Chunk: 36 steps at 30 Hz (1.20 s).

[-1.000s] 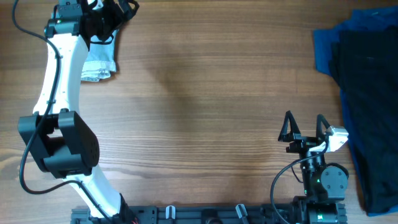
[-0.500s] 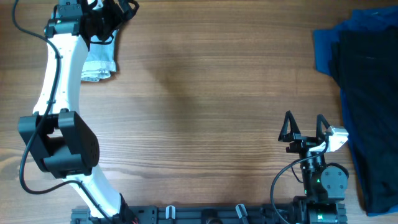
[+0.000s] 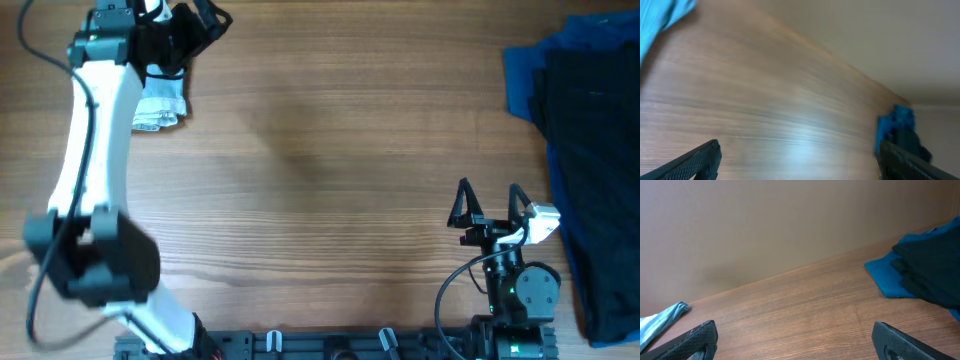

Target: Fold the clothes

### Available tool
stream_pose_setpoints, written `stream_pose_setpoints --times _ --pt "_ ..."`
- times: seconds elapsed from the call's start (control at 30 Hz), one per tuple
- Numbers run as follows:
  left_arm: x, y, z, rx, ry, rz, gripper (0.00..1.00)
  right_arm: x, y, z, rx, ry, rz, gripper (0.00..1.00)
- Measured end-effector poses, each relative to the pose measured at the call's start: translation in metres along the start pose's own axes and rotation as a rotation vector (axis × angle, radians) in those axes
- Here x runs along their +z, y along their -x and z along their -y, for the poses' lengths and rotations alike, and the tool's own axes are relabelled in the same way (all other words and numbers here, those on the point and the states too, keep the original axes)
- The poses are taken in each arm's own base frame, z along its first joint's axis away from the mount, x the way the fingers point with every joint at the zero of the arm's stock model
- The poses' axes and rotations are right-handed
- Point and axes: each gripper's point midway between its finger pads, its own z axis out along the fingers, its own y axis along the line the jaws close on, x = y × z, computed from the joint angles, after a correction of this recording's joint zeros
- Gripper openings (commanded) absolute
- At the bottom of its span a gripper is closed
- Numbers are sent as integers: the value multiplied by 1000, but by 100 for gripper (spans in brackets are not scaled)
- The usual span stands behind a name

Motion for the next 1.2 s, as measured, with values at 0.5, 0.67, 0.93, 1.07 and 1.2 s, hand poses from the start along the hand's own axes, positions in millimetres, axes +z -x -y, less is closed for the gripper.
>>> stream_pose_setpoints --times 0.5,0.67,0.93,1.07,1.2 --pt "-273 -81 180 340 -402 322 100 0 0 0 0 0 0 100" --pt "-288 -111 158 316 -367 291 100 0 0 0 0 0 0 100" --pt "-245 -130 80 260 -271 381 100 0 0 0 0 -1 -1 100" --pt "-203 -152 26 213 -197 382 100 0 0 0 0 0 -1 100" --pt "-174 -170 -10 199 -167 396 100 0 0 0 0 0 -1 100"
